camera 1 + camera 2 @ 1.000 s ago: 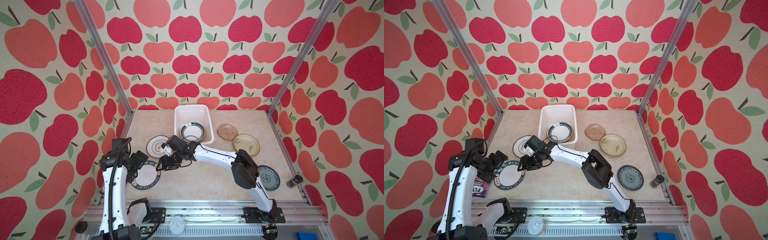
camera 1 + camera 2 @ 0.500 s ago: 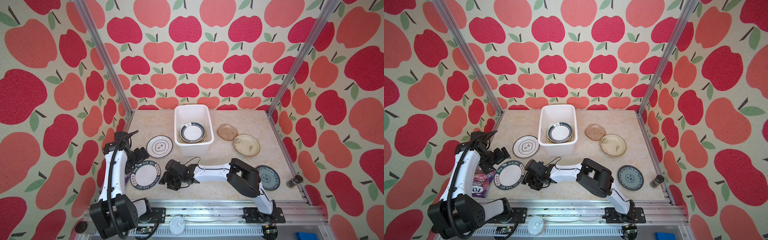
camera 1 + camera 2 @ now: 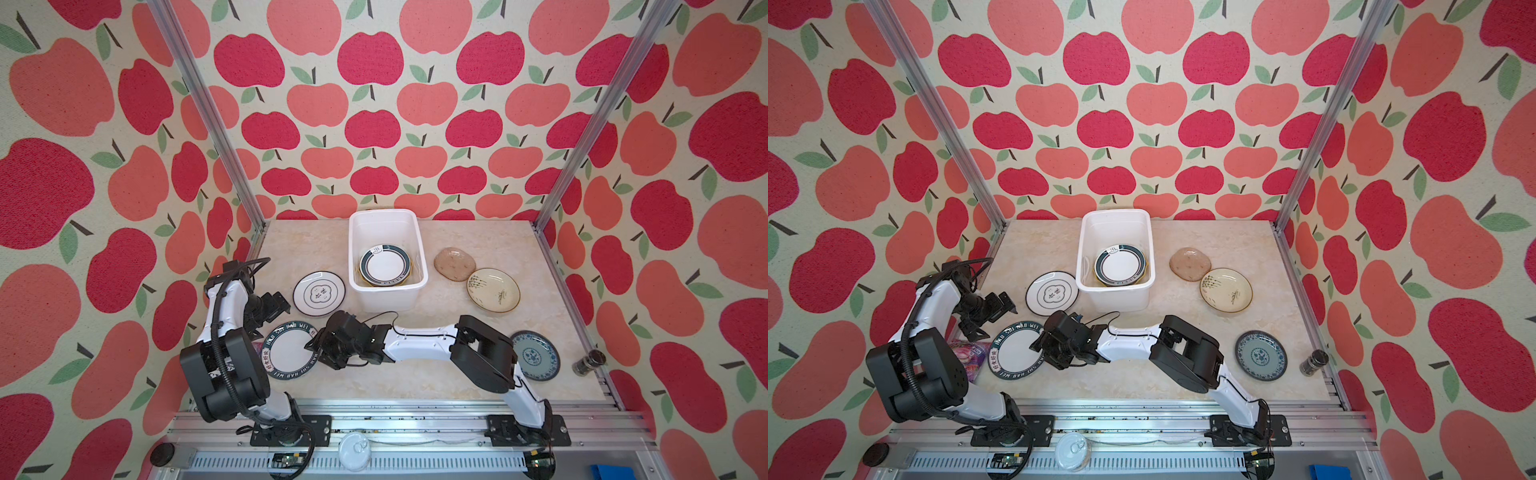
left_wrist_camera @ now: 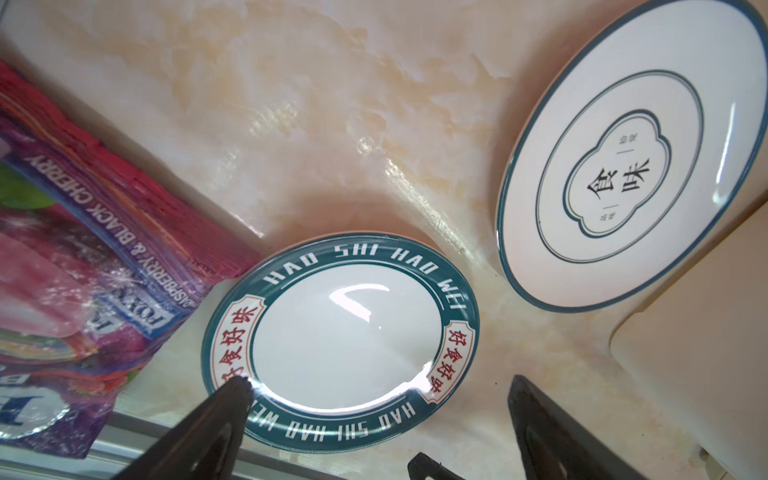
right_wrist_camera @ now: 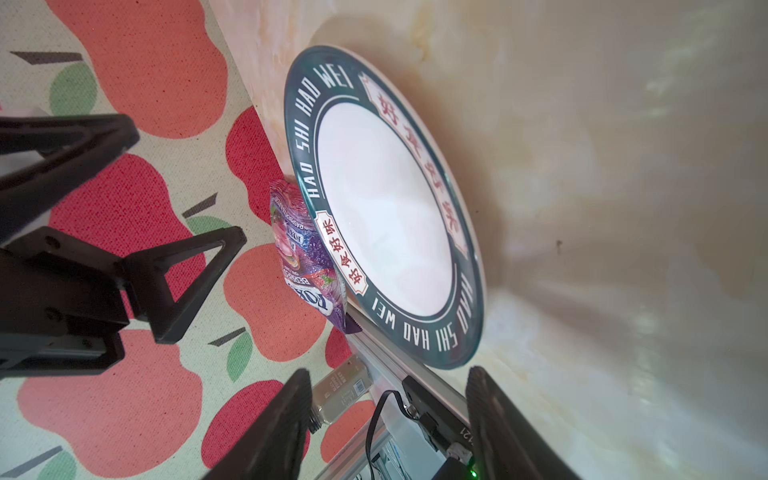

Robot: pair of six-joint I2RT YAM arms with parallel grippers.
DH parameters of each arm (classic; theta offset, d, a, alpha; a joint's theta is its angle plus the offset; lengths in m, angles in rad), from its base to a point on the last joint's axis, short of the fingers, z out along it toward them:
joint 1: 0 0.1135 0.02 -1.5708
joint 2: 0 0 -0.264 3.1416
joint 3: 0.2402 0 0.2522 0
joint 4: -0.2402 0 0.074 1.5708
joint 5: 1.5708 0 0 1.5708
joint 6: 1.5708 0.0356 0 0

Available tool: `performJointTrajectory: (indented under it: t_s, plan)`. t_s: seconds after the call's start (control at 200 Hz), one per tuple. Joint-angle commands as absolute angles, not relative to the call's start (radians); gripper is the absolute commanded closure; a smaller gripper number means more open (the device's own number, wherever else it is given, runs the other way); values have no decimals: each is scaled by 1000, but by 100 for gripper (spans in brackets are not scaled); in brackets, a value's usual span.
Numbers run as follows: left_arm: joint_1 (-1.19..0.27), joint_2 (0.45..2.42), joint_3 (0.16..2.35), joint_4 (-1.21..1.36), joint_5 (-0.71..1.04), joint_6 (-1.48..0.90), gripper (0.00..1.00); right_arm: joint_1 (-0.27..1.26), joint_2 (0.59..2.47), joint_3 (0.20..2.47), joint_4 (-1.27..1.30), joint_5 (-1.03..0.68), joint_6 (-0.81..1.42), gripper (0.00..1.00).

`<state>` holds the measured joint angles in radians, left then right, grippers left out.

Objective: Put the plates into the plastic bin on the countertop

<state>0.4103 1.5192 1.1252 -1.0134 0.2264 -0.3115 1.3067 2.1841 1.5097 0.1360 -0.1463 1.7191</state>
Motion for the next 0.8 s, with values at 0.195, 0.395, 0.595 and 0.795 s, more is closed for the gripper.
performJointTrajectory:
  t_s: [0.195,0.395,0.595,0.795]
  plan:
    - [437,1650,1171,-926,217,-267,1,1303,2157,1470,110,-137,1757,36]
    - [437,1731,1203,-904,217,-260,1,1299,2178,1486,109,-150,1770,35]
    - [436,1786,1203,-888,216,-277,1,1295,2201,1505,113,-161,1790,35]
    - [419,1803,1186,-876,202,-300,1,1292,2226,1542,97,-174,1806,34]
